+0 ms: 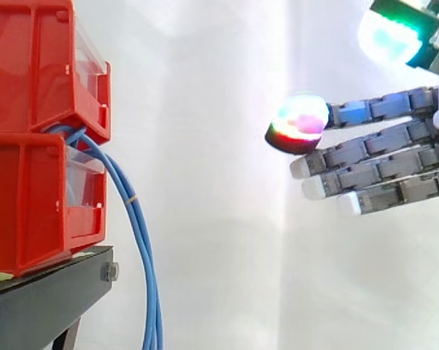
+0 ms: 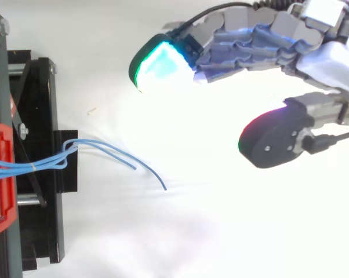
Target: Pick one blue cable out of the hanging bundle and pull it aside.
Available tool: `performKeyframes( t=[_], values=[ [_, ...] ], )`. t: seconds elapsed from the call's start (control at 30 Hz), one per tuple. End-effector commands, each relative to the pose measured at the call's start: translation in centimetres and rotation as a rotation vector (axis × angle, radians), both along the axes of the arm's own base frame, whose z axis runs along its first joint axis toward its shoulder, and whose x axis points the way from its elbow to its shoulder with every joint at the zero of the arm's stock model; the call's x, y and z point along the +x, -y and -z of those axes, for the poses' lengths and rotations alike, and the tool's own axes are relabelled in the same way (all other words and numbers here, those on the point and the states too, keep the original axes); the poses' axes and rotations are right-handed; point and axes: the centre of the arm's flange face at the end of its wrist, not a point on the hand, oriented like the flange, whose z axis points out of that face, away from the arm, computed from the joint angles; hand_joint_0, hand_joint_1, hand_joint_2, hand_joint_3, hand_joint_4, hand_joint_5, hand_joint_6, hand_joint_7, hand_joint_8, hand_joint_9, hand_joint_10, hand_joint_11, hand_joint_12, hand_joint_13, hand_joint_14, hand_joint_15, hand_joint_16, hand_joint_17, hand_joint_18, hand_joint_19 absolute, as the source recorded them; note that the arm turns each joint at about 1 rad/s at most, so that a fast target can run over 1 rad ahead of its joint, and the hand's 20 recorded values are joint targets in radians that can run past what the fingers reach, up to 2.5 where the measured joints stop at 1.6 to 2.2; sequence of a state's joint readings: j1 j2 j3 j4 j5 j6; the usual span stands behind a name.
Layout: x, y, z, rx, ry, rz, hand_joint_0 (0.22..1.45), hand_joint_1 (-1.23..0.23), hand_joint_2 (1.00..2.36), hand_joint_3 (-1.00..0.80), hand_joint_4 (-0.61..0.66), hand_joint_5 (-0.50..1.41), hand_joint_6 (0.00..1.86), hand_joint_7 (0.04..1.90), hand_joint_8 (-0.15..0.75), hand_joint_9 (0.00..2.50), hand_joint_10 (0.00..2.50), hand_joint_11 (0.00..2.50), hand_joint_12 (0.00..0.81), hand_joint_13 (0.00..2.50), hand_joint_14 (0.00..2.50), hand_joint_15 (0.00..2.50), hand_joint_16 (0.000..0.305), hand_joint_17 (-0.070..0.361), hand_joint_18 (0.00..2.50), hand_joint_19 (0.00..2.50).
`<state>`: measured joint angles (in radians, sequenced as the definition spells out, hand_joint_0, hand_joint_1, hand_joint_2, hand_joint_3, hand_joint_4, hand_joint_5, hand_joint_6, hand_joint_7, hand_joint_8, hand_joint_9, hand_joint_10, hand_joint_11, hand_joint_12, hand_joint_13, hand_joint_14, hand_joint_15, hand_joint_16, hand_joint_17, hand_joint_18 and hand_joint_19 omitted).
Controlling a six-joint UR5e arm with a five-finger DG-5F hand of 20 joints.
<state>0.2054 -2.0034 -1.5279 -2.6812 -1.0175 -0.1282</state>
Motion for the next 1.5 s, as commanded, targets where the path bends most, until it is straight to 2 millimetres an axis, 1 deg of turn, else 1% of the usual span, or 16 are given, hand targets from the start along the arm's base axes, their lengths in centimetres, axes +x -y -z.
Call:
performKeyframes(
  t=[0.0, 0.07, 0.3, 0.33, 0.47, 0.57, 0.93, 1.07, 1.13, 1.17, 1.2, 1.23, 1.27, 1.3, 1.33, 1.47],
  values=[
    [0.3, -0.1, 1.1, -0.001, -0.006, 0.005, 0.45, -0.63, 1.0, -0.5, 0.17, -0.22, 0.5, 0.72, 0.252, 0.08, 0.0, 0.04, 0.397, 0.29, 0.01, 0.18, 0.063, 0.142, 0.31, 0.3],
    [0.4, -0.1, 1.2, -0.003, -0.008, 0.007, 0.45, -0.63, 1.0, -0.5, 0.17, -0.22, 0.5, 0.72, 0.253, 0.09, 0.0, 0.03, 0.397, 0.28, 0.01, 0.18, 0.062, 0.14, 0.28, 0.29],
    [0.8, 0.2, 3.4, -0.002, -0.032, 0.032, 0.46, -0.62, 1.0, -0.5, 0.21, -0.21, 0.5, 0.73, 0.264, 0.18, 0.0, 0.06, 0.386, 0.3, 0.01, 0.19, 0.058, 0.131, 0.25, 0.28],
    [1.0, 0.2, 4.1, -0.003, -0.034, 0.034, 0.46, -0.62, 1.0, -0.5, 0.22, -0.21, 0.5, 0.73, 0.263, 0.19, 0.0, 0.06, 0.385, 0.31, 0.01, 0.19, 0.058, 0.13, 0.26, 0.28],
    [1.4, 0.2, 4.8, -0.002, -0.023, 0.034, 0.47, -0.63, 1.0, -0.5, 0.22, -0.21, 0.5, 0.73, 0.263, 0.22, 0.0, 0.07, 0.382, 0.32, 0.01, 0.19, 0.057, 0.129, 0.26, 0.27],
    [2.0, 0.1, 5.8, -0.001, 0.0, 0.036, 0.47, -0.63, 1.0, -0.5, 0.23, -0.2, 0.5, 0.73, 0.263, 0.24, 0.0, 0.07, 0.381, 0.33, 0.01, 0.2, 0.056, 0.126, 0.27, 0.27],
    [2.6, -0.1, 5.2, -0.104, 0.023, 0.097, 0.47, -0.62, 1.0, -0.5, 0.24, -0.2, 0.5, 0.73, 0.271, 0.3, 0.0, 0.1, 0.379, 0.36, 0.01, 0.2, 0.055, 0.124, 0.28, 0.27],
    [4.2, -0.6, 7.1, -0.11, 0.014, 0.102, 0.48, -0.63, 1.0, -0.5, 0.24, -0.2, 0.5, 0.73, 0.269, 0.33, 0.0, 0.12, 0.379, 0.37, 0.01, 0.19, 0.055, 0.123, 0.29, 0.28],
    [5.8, -0.5, 8.1, -0.106, -0.01, 0.107, 0.48, -0.63, 1.0, -0.5, 0.23, -0.2, 0.5, 0.73, 0.268, 0.34, 0.0, 0.12, 0.378, 0.37, 0.01, 0.2, 0.055, 0.123, 0.29, 0.28],
    [5.8, -0.5, 8.1, -0.106, -0.01, 0.107, 0.48, -0.63, 1.0, -0.5, 0.23, -0.2, 0.5, 0.73, 0.267, 0.34, 0.0, 0.12, 0.379, 0.38, 0.01, 0.2, 0.055, 0.123, 0.29, 0.28],
    [7.4, -0.5, 8.9, -0.089, -0.043, 0.104, 0.48, -0.63, 1.0, -0.5, 0.23, -0.2, 0.5, 0.73, 0.268, 0.35, 0.0, 0.13, 0.378, 0.39, 0.01, 0.21, 0.054, 0.122, 0.29, 0.29],
    [7.7, -0.5, 9.3, -0.082, -0.055, 0.103, 0.48, -0.63, 1.0, -0.5, 0.24, -0.2, 0.5, 0.73, 0.268, 0.35, 0.0, 0.13, 0.377, 0.39, 0.01, 0.22, 0.054, 0.121, 0.3, 0.28],
    [8.8, -0.7, 9.3, -0.054, -0.07, 0.102, 0.48, -0.62, 1.0, -0.5, 0.23, -0.2, 0.5, 0.73, 0.268, 0.36, 0.0, 0.14, 0.376, 0.39, 0.01, 0.21, 0.054, 0.121, 0.3, 0.28],
    [9.1, -0.7, 9.7, -0.039, -0.08, 0.101, 0.48, -0.62, 1.0, -0.5, 0.23, -0.2, 0.5, 0.73, 0.27, 0.37, 0.0, 0.15, 0.376, 0.4, 0.01, 0.22, 0.054, 0.121, 0.31, 0.29],
    [9.3, -0.7, 9.4, -0.033, -0.077, 0.099, 0.48, -0.62, 1.0, -0.5, 0.23, -0.2, 0.5, 0.73, 0.268, 0.39, 0.01, 0.17, 0.375, 0.41, 0.01, 0.22, 0.054, 0.121, 0.31, 0.29],
    [9.6, -0.8, 9.7, -0.029, -0.057, 0.099, 0.48, -0.62, 1.0, -0.5, 0.23, -0.2, 0.5, 0.73, 0.279, 0.57, 0.01, 0.38, 0.373, 0.44, 0.01, 0.25, 0.053, 0.12, 0.32, 0.29]
  ],
)
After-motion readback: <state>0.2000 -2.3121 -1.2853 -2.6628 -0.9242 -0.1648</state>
